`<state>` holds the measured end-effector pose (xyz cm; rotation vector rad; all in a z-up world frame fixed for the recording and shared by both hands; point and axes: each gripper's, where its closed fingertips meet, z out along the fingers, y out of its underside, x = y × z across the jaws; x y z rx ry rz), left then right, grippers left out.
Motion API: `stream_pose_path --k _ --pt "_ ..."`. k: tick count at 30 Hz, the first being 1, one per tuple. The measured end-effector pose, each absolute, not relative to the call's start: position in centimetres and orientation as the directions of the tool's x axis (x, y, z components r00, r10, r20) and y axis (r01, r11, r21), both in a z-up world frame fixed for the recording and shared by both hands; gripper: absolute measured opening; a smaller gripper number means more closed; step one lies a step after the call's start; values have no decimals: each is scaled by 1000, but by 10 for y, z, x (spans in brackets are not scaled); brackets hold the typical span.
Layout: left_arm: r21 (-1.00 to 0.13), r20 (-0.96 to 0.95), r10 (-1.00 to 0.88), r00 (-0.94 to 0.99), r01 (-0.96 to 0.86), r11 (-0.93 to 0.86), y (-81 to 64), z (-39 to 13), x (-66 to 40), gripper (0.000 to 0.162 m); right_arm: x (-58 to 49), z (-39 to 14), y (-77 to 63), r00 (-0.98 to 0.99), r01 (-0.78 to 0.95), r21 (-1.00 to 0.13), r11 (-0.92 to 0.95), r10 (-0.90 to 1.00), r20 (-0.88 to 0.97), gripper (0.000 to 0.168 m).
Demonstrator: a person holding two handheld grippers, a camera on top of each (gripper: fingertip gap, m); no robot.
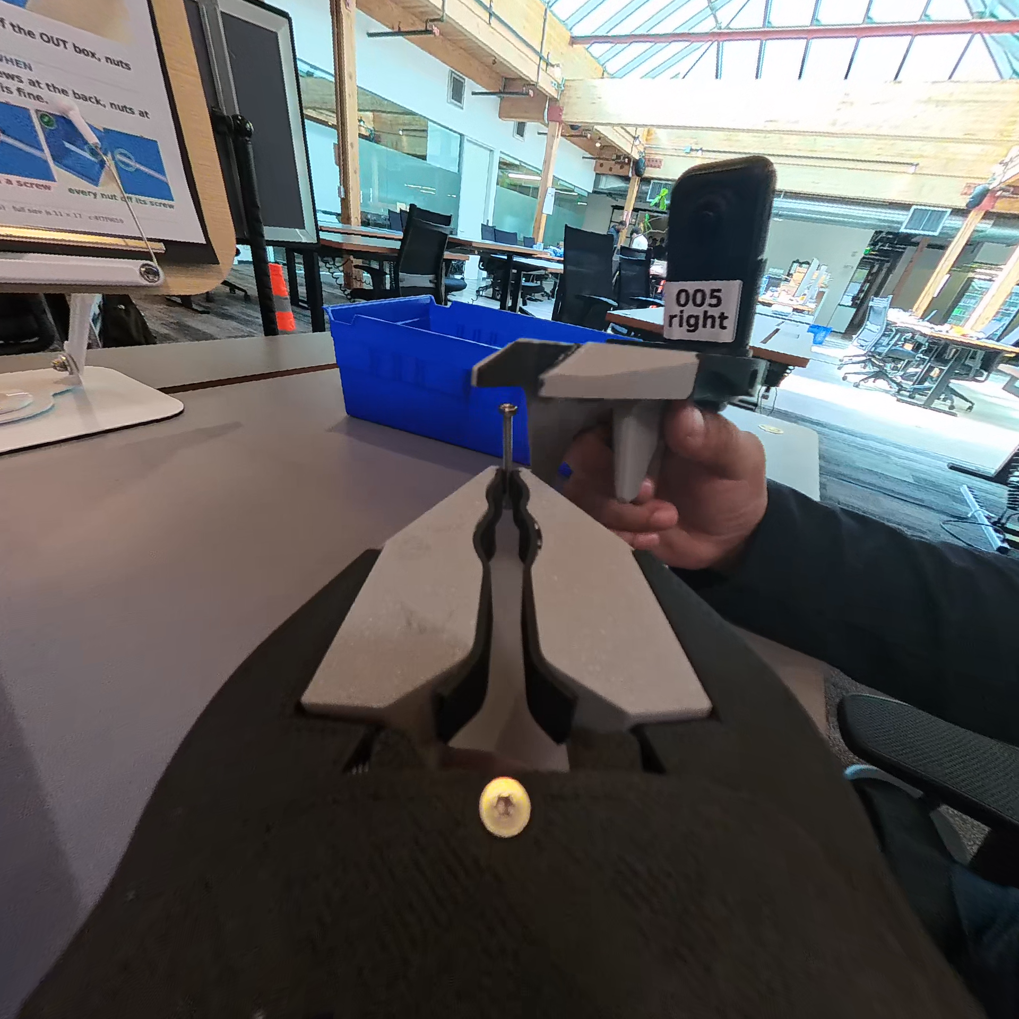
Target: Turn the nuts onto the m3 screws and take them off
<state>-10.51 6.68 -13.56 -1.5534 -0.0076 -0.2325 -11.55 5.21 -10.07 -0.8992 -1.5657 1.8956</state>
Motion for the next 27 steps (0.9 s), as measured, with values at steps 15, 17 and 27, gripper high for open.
stream_pose_path --k 15,17,27 --pt "-991 137 -152 979 136 -17 68 -138 -102 0 -118 -110 40 -652 39 -991 -129 748 -123 9" --pt "-991 134 -153 979 133 -20 69 -138 -101 0 -118 -111 39 -657 44 -990 -132 743 -128 10" --pt "-991 132 -149 980 130 -21 69 -138 -101 0 -120 -111 39 -656 47 -990 -130 744 -129 11"
